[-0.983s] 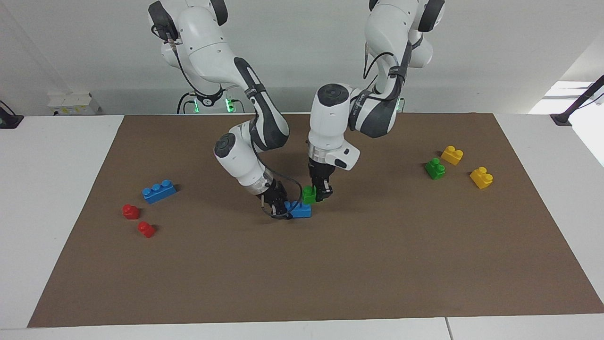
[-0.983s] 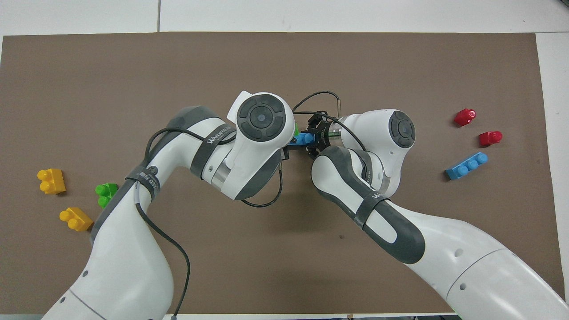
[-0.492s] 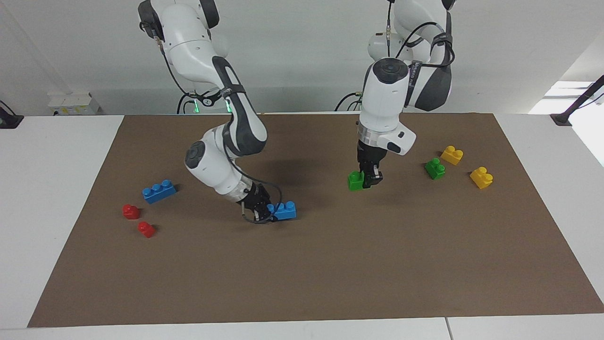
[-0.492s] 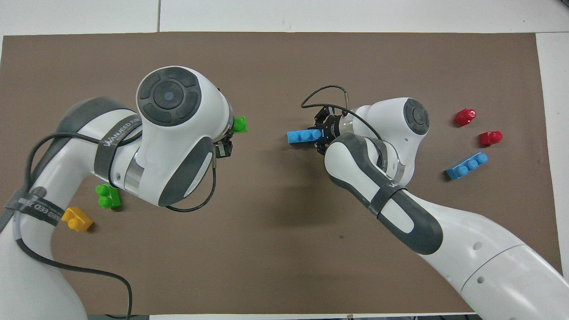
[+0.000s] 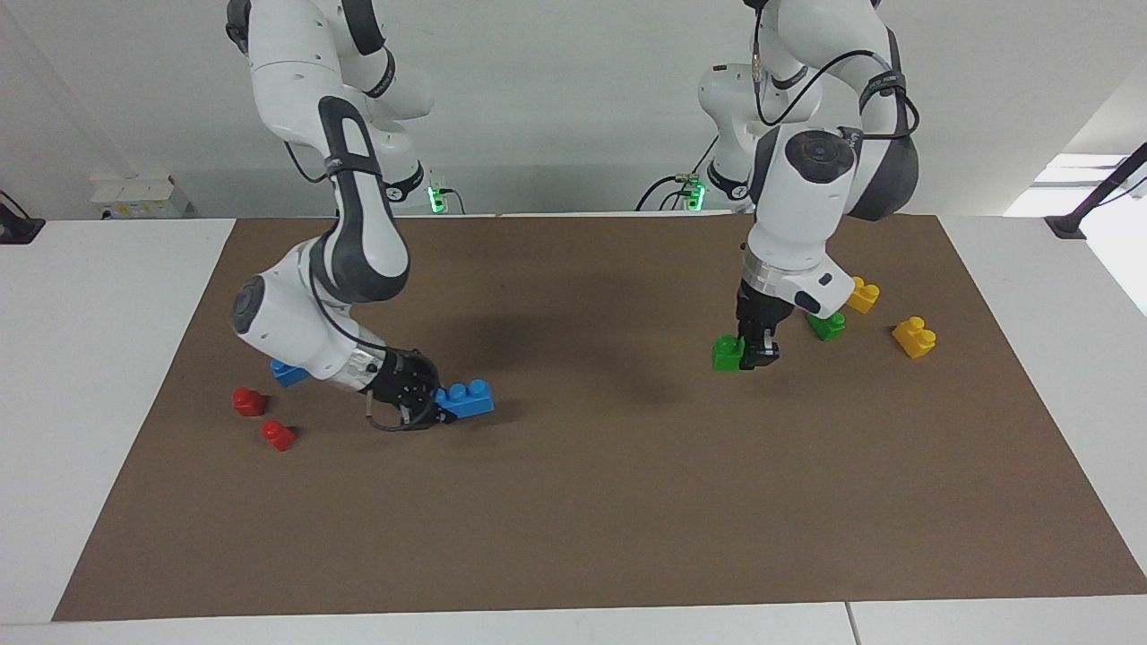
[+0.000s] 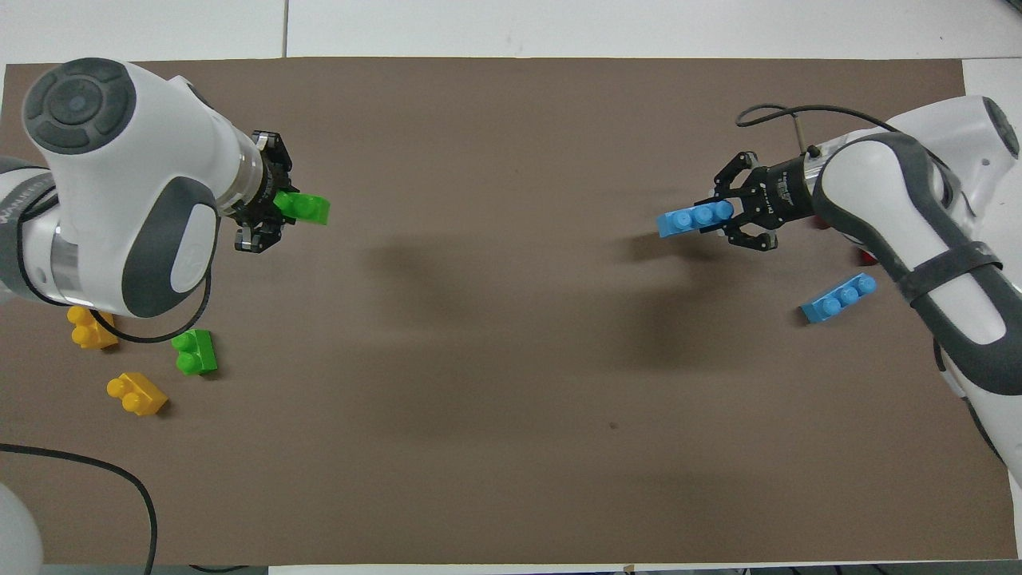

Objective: Remove green block with left arm and hold with right
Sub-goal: 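Carry the green block toward the yellow blocks while the right gripper carries blue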

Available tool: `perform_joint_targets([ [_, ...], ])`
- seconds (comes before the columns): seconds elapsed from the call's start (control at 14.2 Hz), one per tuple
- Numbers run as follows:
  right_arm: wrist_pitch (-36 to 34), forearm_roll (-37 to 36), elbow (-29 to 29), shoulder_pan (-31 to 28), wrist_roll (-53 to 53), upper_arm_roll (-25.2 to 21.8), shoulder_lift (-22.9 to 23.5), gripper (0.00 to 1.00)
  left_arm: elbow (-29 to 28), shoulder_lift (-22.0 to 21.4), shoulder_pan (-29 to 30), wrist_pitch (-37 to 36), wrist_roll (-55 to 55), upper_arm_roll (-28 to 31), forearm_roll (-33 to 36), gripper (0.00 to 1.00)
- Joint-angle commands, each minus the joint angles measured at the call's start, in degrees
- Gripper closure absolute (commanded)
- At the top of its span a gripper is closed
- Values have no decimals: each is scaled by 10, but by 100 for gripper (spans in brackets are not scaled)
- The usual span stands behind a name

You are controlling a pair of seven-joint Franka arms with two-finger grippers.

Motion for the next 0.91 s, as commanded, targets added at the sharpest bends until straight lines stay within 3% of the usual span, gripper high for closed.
perform_joint_targets([
  [0.0, -20, -29, 2, -41, -35, 8, -3, 100, -24, -16, 39, 2, 110, -4, -17, 100],
  [0.49, -20, -59, 6, -83, -90, 8, 18, 100, -74, -38, 135, 9, 355, -4, -41, 100],
  [0.84, -10, -65, 9, -96, -105, 8, 28, 100, -133, -42, 159, 91, 387, -3, -41, 100],
])
